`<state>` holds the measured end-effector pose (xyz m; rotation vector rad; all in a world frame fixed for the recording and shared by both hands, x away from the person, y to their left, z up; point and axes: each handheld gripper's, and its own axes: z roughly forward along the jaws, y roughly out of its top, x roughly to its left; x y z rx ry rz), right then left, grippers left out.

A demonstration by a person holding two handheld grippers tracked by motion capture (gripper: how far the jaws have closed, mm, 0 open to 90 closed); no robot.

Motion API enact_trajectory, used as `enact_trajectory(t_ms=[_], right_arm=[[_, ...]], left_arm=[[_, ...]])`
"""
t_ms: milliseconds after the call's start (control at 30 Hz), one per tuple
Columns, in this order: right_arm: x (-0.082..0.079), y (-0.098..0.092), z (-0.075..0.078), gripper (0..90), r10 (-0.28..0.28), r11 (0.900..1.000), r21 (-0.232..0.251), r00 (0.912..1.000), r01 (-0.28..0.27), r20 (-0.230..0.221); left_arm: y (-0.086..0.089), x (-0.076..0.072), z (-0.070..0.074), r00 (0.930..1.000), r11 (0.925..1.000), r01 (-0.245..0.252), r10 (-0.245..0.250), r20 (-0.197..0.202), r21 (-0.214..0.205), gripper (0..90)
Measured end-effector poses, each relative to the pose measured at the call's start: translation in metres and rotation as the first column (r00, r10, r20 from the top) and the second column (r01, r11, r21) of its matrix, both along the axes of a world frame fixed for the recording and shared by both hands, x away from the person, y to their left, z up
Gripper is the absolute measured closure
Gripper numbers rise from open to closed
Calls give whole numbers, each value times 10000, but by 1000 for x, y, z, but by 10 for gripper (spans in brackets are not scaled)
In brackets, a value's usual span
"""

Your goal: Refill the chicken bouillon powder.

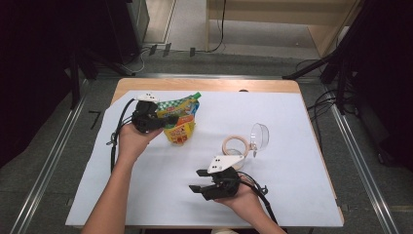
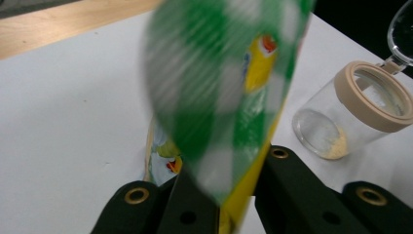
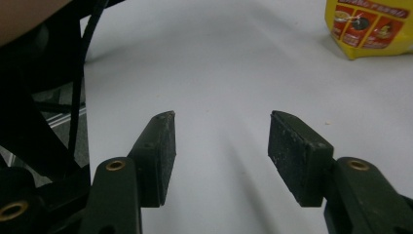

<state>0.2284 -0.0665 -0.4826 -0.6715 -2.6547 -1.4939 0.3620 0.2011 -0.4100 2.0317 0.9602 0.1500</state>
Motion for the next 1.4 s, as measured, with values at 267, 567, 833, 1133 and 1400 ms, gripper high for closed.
enact_trajectory(t_ms=[267, 567, 833, 1133, 1400], right_arm=[[-5, -2, -12, 450, 10, 9999, -124, 10000, -11, -49], [-2, -7, -19, 450, -254, 9996, -112, 9997, 253, -56], [2, -9, -23, 464, -769, 9970, -6, 9969, 769, -173], [8, -10, -26, 516, -1192, 9928, -100, 9928, 1191, -106], [11, -10, -28, 714, -1780, 9839, -147, 9840, 1780, 25]], left_arm=[[-2, -2, 7, 9995, 9999, 71, -66, -317, 157, 900], [-7, -20, 35, 9964, 9969, 761, -768, -345, -210, 900], [-15, -47, 55, 9884, 9885, 1500, -1504, -220, -212, 900], [-24, -65, 69, 9795, 9801, 1984, -1982, -370, 11, 900], [-37, -80, 79, 9567, 9583, 2859, -2854, -576, 2, 900]])
